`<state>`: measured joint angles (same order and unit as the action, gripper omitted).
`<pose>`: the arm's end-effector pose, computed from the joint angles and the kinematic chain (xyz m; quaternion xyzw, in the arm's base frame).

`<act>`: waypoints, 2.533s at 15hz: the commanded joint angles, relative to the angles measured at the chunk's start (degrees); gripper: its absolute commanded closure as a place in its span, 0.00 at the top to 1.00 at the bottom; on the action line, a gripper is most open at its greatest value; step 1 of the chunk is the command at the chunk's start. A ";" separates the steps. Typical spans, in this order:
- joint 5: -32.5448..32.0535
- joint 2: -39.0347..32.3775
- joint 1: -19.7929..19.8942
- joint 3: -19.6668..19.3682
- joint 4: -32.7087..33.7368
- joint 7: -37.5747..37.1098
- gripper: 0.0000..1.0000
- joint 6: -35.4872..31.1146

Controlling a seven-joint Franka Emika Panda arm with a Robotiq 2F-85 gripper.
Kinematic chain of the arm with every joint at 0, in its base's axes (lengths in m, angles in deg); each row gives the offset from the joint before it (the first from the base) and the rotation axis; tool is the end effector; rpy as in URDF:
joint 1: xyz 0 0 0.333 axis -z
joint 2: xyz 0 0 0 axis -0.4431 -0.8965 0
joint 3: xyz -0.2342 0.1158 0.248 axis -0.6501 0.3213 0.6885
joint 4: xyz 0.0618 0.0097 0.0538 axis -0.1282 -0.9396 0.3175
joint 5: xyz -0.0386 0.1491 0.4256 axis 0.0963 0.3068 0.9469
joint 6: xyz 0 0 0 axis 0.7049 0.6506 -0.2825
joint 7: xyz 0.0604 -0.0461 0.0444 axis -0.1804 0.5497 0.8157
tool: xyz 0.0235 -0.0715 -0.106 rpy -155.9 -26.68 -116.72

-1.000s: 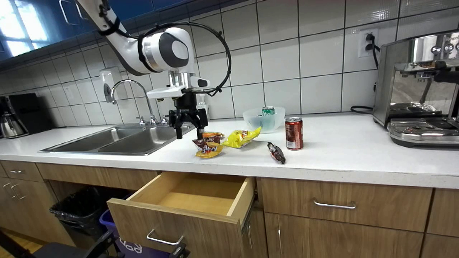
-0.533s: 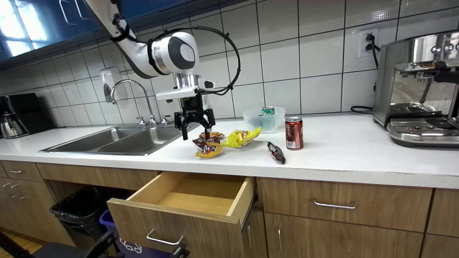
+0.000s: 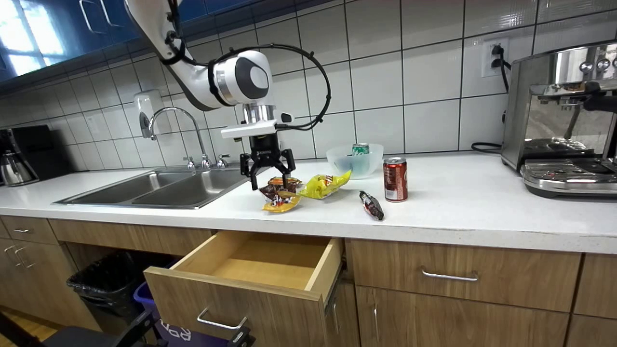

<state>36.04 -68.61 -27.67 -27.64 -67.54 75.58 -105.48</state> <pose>0.6483 -0.0045 0.2305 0.9948 0.0707 -0.0722 0.0115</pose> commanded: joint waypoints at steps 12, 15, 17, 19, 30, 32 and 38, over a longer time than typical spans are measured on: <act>-0.29 -3.25 2.28 0.95 4.72 3.75 0.74 1.95; -0.16 -3.39 2.42 0.94 4.84 3.60 0.51 1.83; 0.01 -3.51 2.59 0.97 4.97 3.65 0.35 1.81; 0.39 -3.58 2.88 1.10 4.99 3.98 0.20 1.81; 0.52 -3.05 3.01 1.69 4.77 4.40 0.00 1.65; 0.54 -2.00 2.86 1.79 3.99 4.02 0.00 1.42; 0.36 3.14 2.34 1.99 -0.47 2.81 0.00 0.02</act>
<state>36.24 -70.23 -25.75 -26.44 -64.15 78.58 -105.48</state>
